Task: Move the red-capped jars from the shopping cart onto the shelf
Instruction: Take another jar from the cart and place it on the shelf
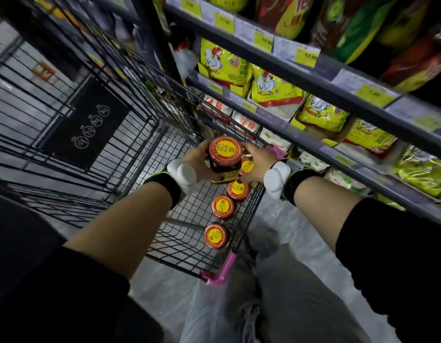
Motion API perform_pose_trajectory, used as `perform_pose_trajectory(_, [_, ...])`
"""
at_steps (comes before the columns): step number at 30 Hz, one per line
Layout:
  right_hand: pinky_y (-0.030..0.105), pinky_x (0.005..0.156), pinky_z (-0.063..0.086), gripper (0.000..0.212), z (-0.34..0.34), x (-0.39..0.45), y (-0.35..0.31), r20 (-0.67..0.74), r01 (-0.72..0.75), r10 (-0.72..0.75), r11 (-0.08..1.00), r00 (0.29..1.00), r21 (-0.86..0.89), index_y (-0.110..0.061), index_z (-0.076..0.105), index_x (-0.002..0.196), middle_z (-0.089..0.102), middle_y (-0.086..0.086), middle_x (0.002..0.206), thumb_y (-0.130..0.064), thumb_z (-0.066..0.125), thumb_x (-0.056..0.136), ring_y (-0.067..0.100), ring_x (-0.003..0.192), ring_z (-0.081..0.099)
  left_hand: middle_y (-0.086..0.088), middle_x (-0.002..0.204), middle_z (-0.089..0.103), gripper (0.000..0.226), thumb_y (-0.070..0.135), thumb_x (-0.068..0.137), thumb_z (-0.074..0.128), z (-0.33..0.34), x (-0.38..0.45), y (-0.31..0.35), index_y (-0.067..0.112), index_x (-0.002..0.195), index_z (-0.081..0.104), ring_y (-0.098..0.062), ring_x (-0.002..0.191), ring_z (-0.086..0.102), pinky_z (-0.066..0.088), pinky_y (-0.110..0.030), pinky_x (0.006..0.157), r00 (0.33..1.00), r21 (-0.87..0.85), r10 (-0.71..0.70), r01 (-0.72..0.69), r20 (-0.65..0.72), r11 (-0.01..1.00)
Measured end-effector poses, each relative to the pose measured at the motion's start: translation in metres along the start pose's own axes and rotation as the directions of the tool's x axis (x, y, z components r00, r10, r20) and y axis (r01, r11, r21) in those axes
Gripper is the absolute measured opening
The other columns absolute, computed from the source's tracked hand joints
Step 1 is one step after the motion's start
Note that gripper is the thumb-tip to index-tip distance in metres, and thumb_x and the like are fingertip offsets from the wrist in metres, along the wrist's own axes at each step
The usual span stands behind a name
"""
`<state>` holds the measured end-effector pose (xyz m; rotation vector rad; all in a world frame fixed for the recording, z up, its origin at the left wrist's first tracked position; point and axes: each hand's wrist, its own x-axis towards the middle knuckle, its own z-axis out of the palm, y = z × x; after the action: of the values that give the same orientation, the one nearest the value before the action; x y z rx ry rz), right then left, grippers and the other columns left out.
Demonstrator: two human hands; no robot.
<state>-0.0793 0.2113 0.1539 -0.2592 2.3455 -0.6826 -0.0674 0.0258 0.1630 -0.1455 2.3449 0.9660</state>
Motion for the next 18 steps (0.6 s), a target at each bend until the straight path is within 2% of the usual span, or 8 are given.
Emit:
perform_pose_trajectory(4, [0.03,0.105,0.04,0.095,-0.013,-0.011,-0.003,-0.058,0.028,-0.023,0.995,0.998,0.096,-0.016,0.023,0.147,0.045,0.008,0.145,-0.018,0.08,0.07,0.027,0.133,0.044,-0.008,0.13,0.057,0.088,0.002,0.061,0.082,-0.005,-0.006,0.018,0.014,0.136,0.038,-0.026,0.124,0.05,0.037,-0.046,0.109,1.0,-0.01,0.027,-0.027,0.013,1.0])
perform_pose_trajectory(7, [0.024,0.1,0.037,0.095,-0.027,-0.024,-0.007,-0.1,0.051,-0.04,0.993,0.994,0.105,-0.013,0.024,0.146,0.045,0.008,0.145,-0.015,0.081,0.07,0.025,0.133,0.043,-0.008,0.129,0.057,0.087,-0.007,0.061,0.079,-0.006,-0.011,0.033,0.01,0.135,0.038,-0.023,0.124,0.049,0.036,-0.038,0.108,0.997,-0.065,0.071,-0.07,0.022,0.995])
perform_pose_trajectory(11, [0.03,0.105,0.038,0.097,-0.04,-0.037,-0.011,-0.135,0.076,-0.059,0.99,0.989,0.121,-0.011,0.03,0.143,0.047,0.008,0.142,-0.018,0.085,0.064,0.025,0.132,0.045,-0.004,0.127,0.057,0.09,-0.006,0.06,0.08,-0.009,-0.017,0.057,0.01,0.137,0.037,-0.019,0.121,0.05,0.038,-0.035,0.106,0.99,-0.065,0.14,-0.139,0.022,0.988])
perform_pose_trajectory(13, [0.032,0.104,0.039,0.094,-0.051,-0.051,-0.012,-0.177,0.072,-0.048,0.989,0.983,0.131,-0.008,0.032,0.142,0.05,0.007,0.137,-0.013,0.085,0.064,0.024,0.129,0.046,-0.007,0.127,0.057,0.089,-0.008,0.06,0.079,-0.009,-0.024,0.072,0.009,0.137,0.037,-0.019,0.118,0.051,0.041,-0.035,0.1,0.981,-0.08,0.195,-0.193,0.016,0.978])
perform_pose_trajectory(15, [0.028,0.104,0.037,0.095,-0.065,-0.063,-0.013,-0.217,0.099,-0.063,0.982,0.974,0.16,-0.008,0.032,0.142,0.05,0.008,0.137,-0.007,0.084,0.063,0.024,0.128,0.047,-0.001,0.118,0.057,0.086,-0.012,0.062,0.076,-0.012,-0.03,0.087,0.008,0.136,0.038,-0.014,0.11,0.051,0.042,-0.03,0.093,0.974,-0.108,0.226,-0.222,0.021,0.969])
perform_pose_trajectory(18, [0.026,0.101,0.039,0.094,-0.089,-0.08,-0.01,-0.245,0.101,-0.062,0.984,0.968,0.149,-0.01,0.033,0.141,0.052,0.008,0.137,-0.008,0.084,0.063,0.026,0.127,0.049,0.002,0.118,0.057,0.089,-0.009,0.06,0.079,-0.019,-0.032,0.111,0.01,0.136,0.038,-0.012,0.111,0.05,0.044,-0.021,0.096,0.952,-0.036,0.304,-0.303,0.019,0.952])
